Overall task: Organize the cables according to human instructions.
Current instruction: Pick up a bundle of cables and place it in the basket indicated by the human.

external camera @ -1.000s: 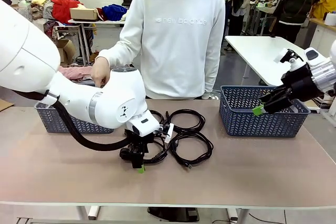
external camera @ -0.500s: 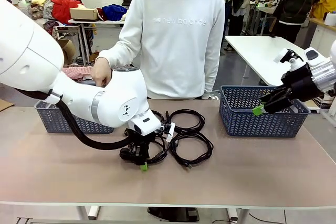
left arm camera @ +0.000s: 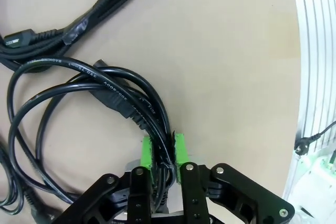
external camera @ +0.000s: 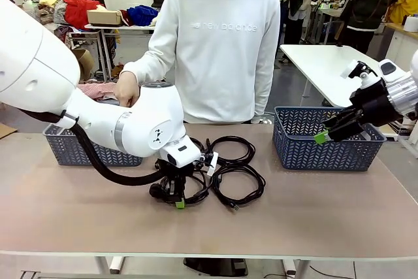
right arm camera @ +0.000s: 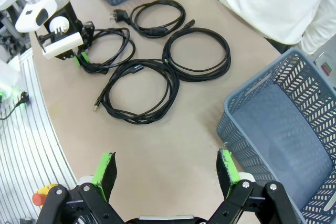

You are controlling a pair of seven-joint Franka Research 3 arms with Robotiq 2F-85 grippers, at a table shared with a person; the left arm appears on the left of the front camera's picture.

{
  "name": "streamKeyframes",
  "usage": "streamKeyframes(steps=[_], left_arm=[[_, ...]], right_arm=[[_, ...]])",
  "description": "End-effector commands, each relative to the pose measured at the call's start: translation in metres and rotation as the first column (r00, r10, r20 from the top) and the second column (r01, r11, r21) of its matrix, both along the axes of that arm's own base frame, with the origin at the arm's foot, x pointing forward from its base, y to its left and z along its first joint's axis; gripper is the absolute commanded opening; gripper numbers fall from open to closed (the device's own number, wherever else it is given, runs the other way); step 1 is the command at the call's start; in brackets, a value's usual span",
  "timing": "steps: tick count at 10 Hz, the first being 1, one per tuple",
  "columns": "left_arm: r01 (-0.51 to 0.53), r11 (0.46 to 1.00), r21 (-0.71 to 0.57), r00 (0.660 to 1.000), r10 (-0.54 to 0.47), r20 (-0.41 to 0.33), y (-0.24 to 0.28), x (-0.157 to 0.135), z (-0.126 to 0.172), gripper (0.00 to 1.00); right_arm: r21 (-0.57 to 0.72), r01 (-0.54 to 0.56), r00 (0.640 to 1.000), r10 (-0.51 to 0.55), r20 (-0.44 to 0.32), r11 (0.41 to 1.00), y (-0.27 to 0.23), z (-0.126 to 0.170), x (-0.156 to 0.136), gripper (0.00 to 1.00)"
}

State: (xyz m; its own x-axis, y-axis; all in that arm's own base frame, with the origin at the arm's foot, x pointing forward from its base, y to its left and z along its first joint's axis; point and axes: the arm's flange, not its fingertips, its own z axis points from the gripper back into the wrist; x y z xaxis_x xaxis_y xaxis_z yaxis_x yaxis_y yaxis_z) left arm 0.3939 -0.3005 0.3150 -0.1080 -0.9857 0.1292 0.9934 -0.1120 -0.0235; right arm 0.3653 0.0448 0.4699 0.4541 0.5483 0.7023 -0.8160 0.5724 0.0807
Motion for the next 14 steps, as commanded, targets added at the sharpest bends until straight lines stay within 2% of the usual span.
streamKeyframes(steps=[1,2,4,6,7,8,11,14], left_arm=[[0.006,1.000,0.016,1.000,-0.006,-0.016,0.000,-0.002,0.008,0.03],[0.008,1.000,0.015,1.000,-0.007,-0.020,0.002,-0.002,0.009,0.00],[0.008,1.000,0.013,0.999,-0.008,-0.037,0.004,-0.005,0.014,0.00],[0.006,1.000,0.030,0.999,-0.007,0.042,0.004,-0.014,0.045,0.00],[-0.033,0.999,0.020,0.998,0.031,0.058,0.003,-0.016,0.067,0.00],[-0.018,1.000,0.020,0.995,0.016,0.097,0.000,-0.015,0.089,0.00],[-0.019,0.998,0.052,0.980,0.008,0.199,0.007,0.010,0.144,0.00],[-0.112,0.993,0.039,0.966,0.099,0.238,0.054,0.054,0.178,0.00]], right_arm=[[0.020,-0.022,1.000,0.022,0.020,1.000,-0.001,-0.002,0.005,1.00],[0.020,-0.022,1.000,0.022,0.020,1.000,-0.001,-0.002,0.005,1.00],[0.020,-0.022,1.000,0.022,0.020,1.000,-0.001,-0.002,0.005,1.00],[0.020,-0.022,1.000,0.022,0.020,1.000,-0.001,-0.002,0.005,1.00],[0.020,-0.022,1.000,0.022,0.020,1.000,-0.001,-0.002,0.005,1.00],[0.020,-0.022,1.000,0.022,0.020,1.000,-0.001,-0.002,0.005,1.00],[0.020,-0.022,1.000,0.022,0.020,1.000,-0.001,-0.002,0.005,1.00],[0.020,-0.022,1.000,0.022,0.020,1.000,-0.001,-0.002,0.005,1.00]])
